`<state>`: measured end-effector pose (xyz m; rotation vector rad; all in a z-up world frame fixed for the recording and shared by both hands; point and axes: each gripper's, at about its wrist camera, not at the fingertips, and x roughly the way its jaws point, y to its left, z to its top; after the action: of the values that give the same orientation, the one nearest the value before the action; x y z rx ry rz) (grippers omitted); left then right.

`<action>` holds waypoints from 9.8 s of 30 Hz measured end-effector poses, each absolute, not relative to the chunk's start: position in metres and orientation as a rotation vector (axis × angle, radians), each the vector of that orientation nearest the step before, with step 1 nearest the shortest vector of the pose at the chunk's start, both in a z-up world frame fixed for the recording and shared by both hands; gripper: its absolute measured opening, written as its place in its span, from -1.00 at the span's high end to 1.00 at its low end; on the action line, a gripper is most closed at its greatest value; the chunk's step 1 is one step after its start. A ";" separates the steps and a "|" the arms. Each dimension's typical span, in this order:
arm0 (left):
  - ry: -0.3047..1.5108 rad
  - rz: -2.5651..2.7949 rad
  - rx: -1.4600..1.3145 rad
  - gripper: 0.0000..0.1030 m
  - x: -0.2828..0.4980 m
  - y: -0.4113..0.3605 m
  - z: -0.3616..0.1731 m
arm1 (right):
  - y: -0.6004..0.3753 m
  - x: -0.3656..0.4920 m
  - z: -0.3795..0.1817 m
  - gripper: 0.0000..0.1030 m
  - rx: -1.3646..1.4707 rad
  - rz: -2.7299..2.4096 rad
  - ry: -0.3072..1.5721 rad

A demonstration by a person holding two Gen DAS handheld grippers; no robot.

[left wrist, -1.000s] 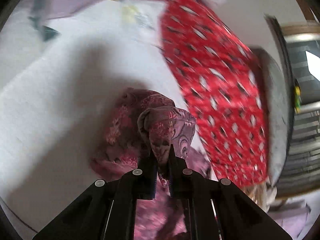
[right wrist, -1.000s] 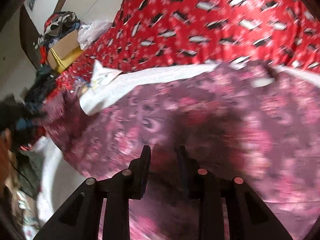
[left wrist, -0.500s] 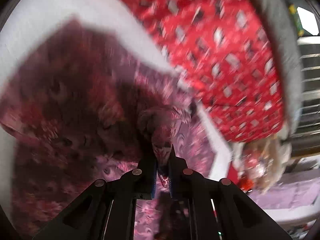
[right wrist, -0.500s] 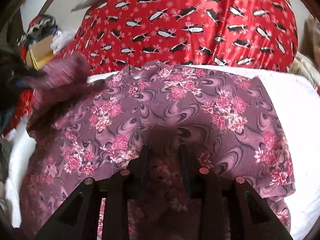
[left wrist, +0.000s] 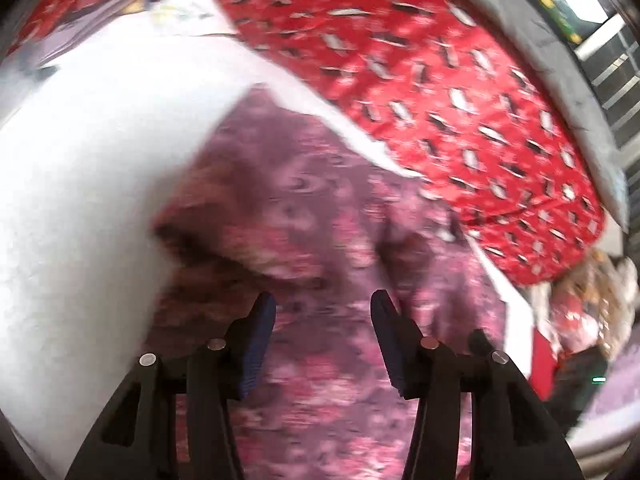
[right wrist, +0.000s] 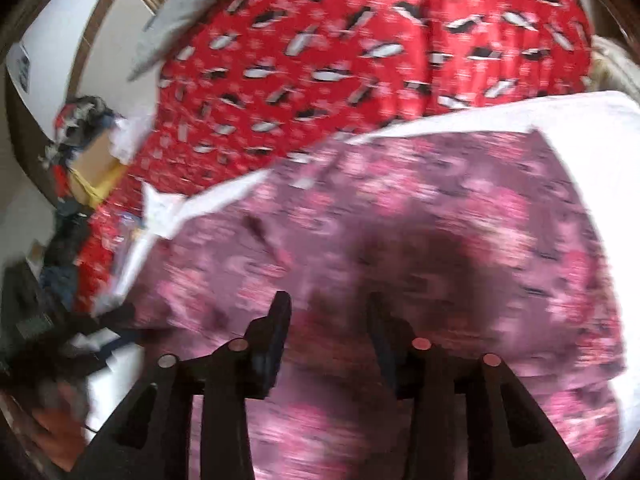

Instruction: Fold small clothes

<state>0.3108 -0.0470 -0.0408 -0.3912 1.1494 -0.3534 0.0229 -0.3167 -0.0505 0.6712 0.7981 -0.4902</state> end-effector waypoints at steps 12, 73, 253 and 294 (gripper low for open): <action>1.192 -0.329 -0.519 0.06 0.338 -0.043 -0.083 | -0.240 0.105 -0.063 0.85 0.441 -0.440 0.867; 1.112 -0.274 -0.343 0.53 0.314 -0.051 -0.071 | -0.386 -0.094 -0.045 0.70 0.962 -0.787 0.574; 1.054 -0.434 -0.173 0.90 0.467 -0.182 -0.089 | -0.466 -0.073 -0.019 0.90 0.778 -0.757 0.485; 1.219 -0.458 -0.387 0.92 0.420 -0.166 -0.142 | -0.456 -0.041 -0.080 1.00 0.950 -0.615 0.590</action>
<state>0.4197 -0.1656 -0.1415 -0.3870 1.2186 -0.4584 -0.0406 -0.4558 -0.0802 0.9500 0.5904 -0.6154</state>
